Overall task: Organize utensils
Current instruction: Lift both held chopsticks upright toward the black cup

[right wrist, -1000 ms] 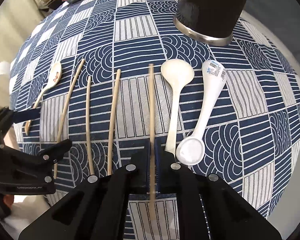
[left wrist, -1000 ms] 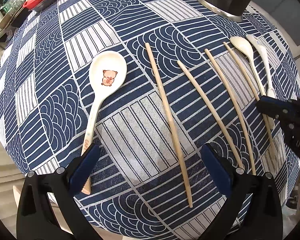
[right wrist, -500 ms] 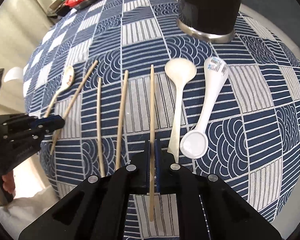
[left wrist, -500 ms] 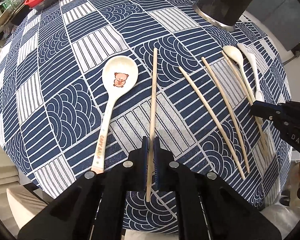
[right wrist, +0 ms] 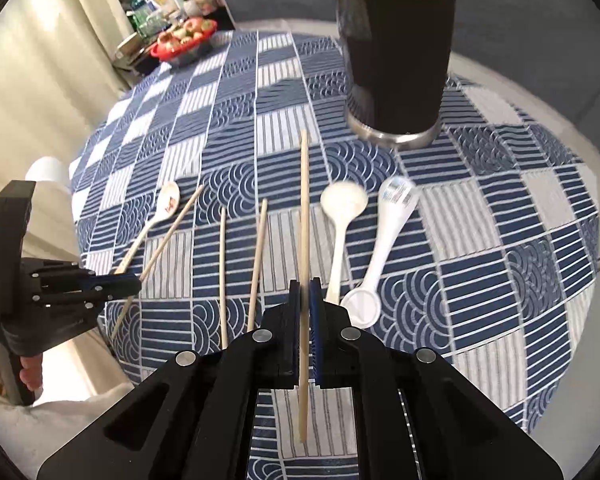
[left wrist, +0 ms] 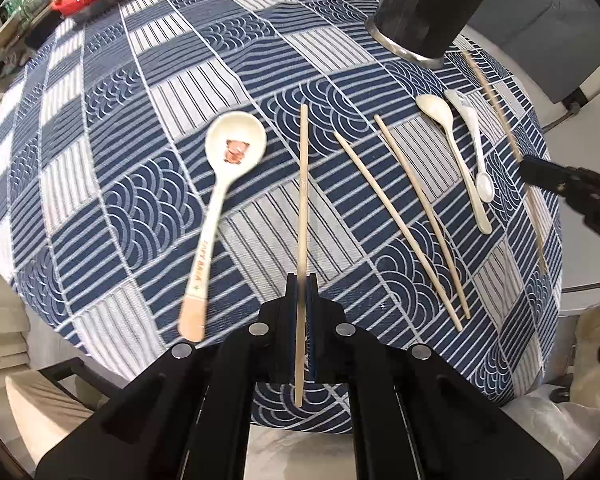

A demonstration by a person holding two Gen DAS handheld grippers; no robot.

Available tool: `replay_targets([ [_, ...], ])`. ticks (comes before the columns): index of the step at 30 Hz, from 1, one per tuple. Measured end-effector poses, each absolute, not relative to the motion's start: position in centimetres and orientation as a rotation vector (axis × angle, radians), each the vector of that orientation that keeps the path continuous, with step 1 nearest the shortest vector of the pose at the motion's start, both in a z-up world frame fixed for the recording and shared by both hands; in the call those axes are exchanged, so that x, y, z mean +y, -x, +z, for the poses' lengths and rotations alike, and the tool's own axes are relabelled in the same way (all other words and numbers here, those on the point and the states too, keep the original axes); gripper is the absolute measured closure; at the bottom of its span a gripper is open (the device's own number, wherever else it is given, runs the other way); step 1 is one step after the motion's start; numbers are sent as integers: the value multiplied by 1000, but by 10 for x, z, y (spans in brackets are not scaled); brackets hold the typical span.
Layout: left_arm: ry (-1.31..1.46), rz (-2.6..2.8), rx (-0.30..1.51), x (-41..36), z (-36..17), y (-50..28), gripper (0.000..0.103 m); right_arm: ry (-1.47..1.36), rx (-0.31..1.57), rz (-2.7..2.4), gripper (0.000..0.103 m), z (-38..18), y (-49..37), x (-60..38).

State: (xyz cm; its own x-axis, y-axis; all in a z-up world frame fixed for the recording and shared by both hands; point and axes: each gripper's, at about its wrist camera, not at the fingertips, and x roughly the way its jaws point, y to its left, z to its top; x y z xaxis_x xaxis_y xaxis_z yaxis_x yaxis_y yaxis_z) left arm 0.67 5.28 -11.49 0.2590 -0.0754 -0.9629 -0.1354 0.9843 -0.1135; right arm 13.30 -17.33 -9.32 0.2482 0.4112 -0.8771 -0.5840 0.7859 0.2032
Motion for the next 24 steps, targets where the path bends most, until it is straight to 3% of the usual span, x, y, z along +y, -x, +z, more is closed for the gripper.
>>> replay_targets([
  [24,82,65,1152,40,-36,-70,99,117,864,659,99,3,-168,-223],
])
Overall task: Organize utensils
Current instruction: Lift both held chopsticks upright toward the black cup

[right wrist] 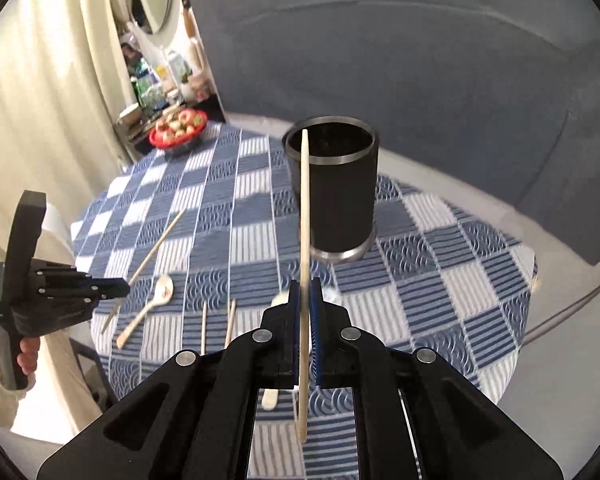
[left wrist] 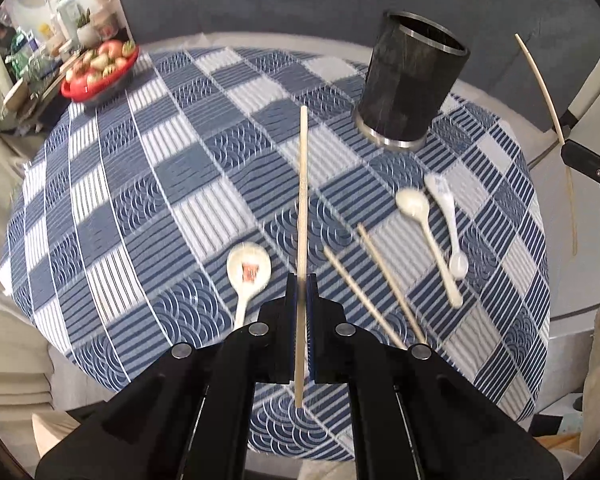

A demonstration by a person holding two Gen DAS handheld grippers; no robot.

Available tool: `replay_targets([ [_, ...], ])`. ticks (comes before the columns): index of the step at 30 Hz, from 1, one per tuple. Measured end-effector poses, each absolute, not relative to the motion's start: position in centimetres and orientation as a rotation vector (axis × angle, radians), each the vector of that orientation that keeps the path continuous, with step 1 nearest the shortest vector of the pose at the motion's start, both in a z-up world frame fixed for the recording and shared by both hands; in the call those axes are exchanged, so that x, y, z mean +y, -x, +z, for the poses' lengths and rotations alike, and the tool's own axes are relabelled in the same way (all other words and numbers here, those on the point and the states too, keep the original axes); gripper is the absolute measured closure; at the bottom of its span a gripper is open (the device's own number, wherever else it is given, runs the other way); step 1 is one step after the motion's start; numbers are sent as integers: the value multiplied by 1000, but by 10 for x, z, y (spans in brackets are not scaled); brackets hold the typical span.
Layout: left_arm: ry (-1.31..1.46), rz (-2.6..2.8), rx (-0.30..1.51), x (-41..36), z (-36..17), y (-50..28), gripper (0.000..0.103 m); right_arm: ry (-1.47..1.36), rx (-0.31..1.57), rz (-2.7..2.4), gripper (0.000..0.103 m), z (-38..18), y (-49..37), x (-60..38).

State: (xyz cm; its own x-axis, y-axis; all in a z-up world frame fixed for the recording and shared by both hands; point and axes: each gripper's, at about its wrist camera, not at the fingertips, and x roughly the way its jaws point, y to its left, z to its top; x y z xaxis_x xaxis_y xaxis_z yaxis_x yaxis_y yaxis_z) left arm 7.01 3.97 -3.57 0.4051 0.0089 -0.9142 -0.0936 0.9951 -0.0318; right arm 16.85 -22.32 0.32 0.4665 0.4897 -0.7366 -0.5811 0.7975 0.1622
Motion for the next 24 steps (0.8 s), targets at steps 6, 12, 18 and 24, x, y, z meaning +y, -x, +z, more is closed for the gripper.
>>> replay_targets([
  [6,55,89,1081,38,-4,-105,99,92,792,696,98,26,-197,-228],
  [12,88,113,993,36,32,-138,99,82,722,755,98,43,-224,-229],
  [18,66,116,907,22,65,-169,99,46,696,811,98,49,-258,-232],
  [24,36,110,835,0,91,-194,99,26,649,860,98,56,-284,-232],
])
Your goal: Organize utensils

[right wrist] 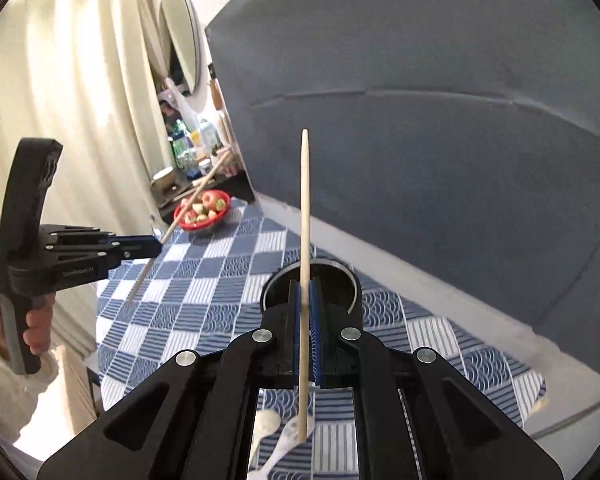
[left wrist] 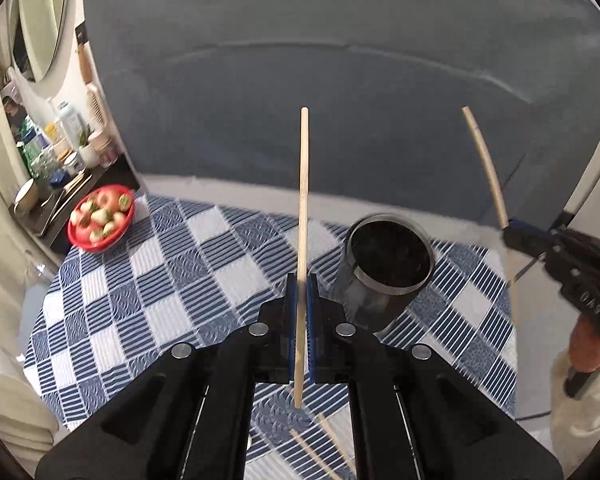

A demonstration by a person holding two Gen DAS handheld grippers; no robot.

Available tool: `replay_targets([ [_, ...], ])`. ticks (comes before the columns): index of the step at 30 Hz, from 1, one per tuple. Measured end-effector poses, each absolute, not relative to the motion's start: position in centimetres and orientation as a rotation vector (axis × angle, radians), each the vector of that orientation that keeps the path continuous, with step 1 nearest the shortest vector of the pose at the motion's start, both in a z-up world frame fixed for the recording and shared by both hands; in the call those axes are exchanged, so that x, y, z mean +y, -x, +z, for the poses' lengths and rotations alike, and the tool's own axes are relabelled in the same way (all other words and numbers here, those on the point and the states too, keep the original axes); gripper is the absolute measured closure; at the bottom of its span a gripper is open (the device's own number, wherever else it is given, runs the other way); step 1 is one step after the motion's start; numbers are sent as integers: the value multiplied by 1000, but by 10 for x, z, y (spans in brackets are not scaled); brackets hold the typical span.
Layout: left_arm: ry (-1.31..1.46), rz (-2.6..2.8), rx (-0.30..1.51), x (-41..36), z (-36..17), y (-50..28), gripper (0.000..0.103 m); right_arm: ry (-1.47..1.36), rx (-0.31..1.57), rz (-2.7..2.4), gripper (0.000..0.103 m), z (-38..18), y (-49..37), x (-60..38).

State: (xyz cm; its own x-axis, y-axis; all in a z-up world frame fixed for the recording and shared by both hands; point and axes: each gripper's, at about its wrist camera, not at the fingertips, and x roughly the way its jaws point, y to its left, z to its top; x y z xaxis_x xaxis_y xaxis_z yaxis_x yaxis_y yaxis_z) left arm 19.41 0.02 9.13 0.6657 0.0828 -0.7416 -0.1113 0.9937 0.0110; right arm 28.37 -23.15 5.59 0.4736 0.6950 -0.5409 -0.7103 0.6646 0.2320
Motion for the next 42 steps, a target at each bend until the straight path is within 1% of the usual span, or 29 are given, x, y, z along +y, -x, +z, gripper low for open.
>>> replay_targets([
  [4,33,87,809,-11,100,-211,99,-2,608,896,98,62,-298,-232],
  [13,43,59,803,-22,100,-241,99,-79,567,950,98,60,-320,-233],
  [21,58,21,841,-19,76,-266,99,-105,575,962,98,52,-338,-229],
  [31,128,67,921,24,35,-274,99,-131,595,976,98,41,-348,-228],
  [33,142,75,944,32,24,-274,93,-126,590,979,98,42,-348,-225],
  [35,165,87,963,39,14,-275,69,-121,583,989,98,42,-347,-222],
  [37,190,115,987,49,-1,-276,57,-120,579,996,98,42,-348,-219],
  [38,205,126,1000,53,-8,-277,57,-119,578,1003,98,42,-347,-217],
  [40,237,166,1051,62,-25,-279,49,-113,575,1009,98,42,-347,-215],
  [42,293,203,1098,74,-45,-281,48,-105,572,1017,98,42,-346,-212],
])
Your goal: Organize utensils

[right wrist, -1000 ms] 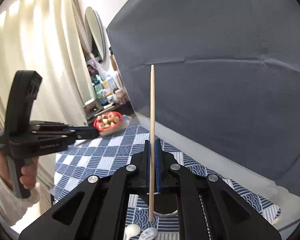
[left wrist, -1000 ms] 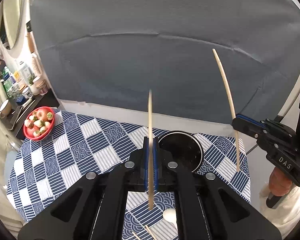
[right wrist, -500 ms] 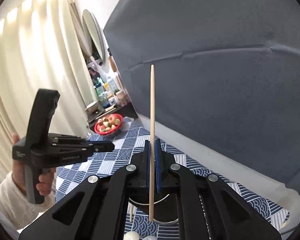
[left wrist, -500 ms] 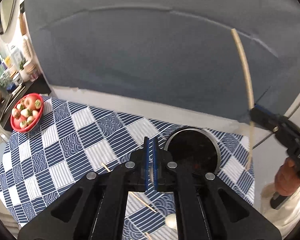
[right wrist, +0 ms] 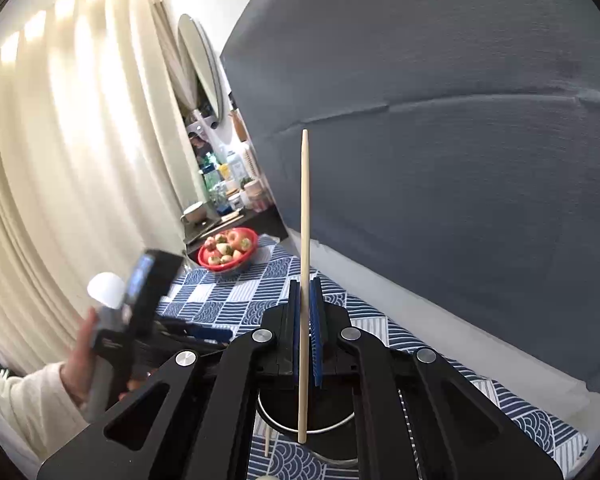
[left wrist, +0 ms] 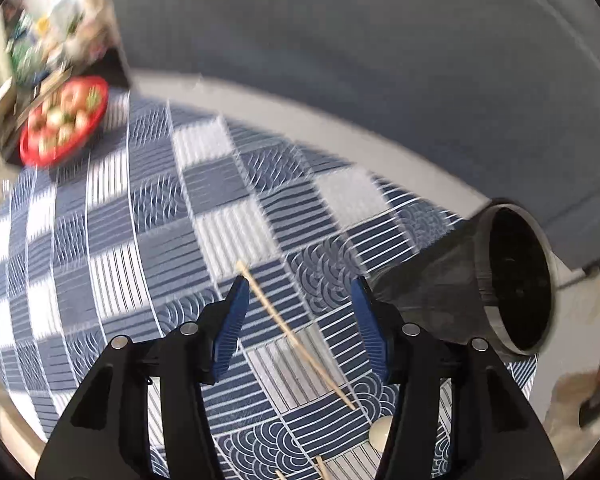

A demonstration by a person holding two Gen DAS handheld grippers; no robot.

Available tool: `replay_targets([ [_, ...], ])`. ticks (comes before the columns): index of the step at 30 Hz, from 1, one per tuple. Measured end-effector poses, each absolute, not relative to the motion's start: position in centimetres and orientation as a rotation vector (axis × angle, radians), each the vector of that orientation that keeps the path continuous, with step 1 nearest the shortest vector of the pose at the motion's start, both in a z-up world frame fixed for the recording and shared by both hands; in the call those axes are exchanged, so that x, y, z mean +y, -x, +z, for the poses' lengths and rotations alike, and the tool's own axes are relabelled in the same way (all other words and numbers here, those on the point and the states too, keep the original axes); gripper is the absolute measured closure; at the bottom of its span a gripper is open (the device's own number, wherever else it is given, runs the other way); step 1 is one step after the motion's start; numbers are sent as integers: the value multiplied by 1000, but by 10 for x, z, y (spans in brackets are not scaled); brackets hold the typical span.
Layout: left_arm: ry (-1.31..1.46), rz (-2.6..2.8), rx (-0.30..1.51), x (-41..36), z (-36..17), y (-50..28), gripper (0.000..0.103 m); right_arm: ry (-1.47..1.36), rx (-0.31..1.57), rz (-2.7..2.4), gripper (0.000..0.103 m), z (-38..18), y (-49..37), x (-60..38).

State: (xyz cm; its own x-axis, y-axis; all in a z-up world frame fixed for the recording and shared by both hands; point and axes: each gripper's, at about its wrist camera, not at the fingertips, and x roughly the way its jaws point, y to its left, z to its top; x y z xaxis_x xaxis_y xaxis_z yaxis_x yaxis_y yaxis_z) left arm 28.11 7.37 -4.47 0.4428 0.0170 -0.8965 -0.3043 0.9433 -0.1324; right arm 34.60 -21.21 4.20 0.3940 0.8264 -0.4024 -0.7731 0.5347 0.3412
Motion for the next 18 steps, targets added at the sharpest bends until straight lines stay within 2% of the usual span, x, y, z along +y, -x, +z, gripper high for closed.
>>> replay_targets([
  [4,340,295,1191,89,-81,-284,38,-99,567,1030,98,42,-346,-209],
  [12,391,373,1341,94,-137,-296,37,-95,571,1035,98,42,-347,-206],
  [18,294,396,1359,82,-149,-305,34,-77,566,988,98,44,-344,-204],
])
